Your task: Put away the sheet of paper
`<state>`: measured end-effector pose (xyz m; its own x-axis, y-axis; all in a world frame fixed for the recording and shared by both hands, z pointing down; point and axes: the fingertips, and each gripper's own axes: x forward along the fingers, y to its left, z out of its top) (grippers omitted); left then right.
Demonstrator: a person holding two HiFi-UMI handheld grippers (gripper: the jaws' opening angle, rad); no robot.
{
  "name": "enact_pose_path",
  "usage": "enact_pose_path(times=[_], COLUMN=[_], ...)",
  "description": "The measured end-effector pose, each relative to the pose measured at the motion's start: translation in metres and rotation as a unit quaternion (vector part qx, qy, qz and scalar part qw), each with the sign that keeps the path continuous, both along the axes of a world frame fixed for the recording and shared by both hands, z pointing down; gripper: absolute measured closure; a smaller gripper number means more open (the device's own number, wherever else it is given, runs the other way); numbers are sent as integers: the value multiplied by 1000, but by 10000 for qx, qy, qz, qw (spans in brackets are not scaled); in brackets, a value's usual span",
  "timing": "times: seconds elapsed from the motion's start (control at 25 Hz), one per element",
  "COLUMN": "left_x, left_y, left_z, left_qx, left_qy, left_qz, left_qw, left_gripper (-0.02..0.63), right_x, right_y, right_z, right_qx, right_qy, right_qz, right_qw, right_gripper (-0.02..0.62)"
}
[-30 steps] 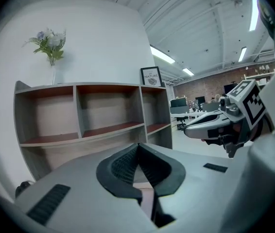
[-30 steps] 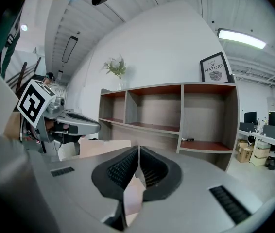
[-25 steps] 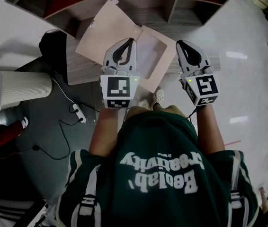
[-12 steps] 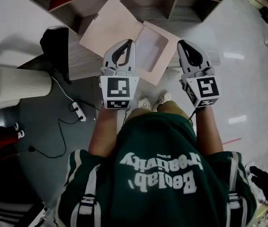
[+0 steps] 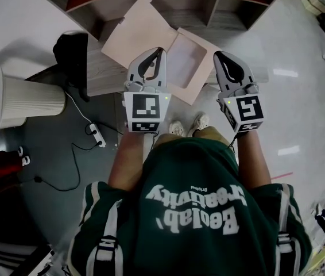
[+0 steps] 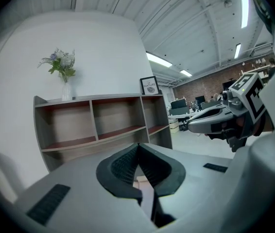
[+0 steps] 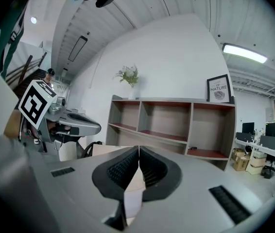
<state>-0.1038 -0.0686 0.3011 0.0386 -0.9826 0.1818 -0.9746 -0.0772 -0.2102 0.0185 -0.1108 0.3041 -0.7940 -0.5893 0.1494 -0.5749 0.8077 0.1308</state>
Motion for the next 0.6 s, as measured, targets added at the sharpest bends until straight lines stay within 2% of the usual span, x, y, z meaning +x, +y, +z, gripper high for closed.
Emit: enact_pose_path(times=[0.6], left_x=[-13], left_y=[15], left_z=[4], left_qx=[-61], left_qy=[91], left_qz=[-139], left_qw=[9998], left_gripper=[588], right_x=[-12], right_y=[16], right_z=[-1], right_qx=[38], right_qy=[-7], right_qz=[-179], right_qw=[9998], right_gripper=[560])
